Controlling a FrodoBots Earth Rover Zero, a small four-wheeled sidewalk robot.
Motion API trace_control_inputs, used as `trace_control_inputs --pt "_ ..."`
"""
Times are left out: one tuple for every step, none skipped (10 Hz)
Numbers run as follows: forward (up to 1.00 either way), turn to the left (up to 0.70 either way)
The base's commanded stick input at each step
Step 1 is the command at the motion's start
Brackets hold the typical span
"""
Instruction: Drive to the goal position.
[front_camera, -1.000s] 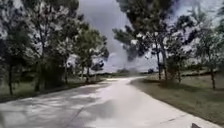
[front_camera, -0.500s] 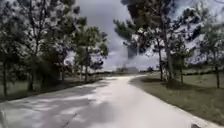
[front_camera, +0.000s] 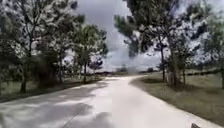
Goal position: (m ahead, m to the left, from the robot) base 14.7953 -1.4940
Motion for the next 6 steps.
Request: trace_control_inputs --pt "0.69 0.01" --pt "0.69 0.01" --pt "0.69 0.01" --pt "0.69 0.01" --pt "0.69 0.01" --pt "0.69 0.01"
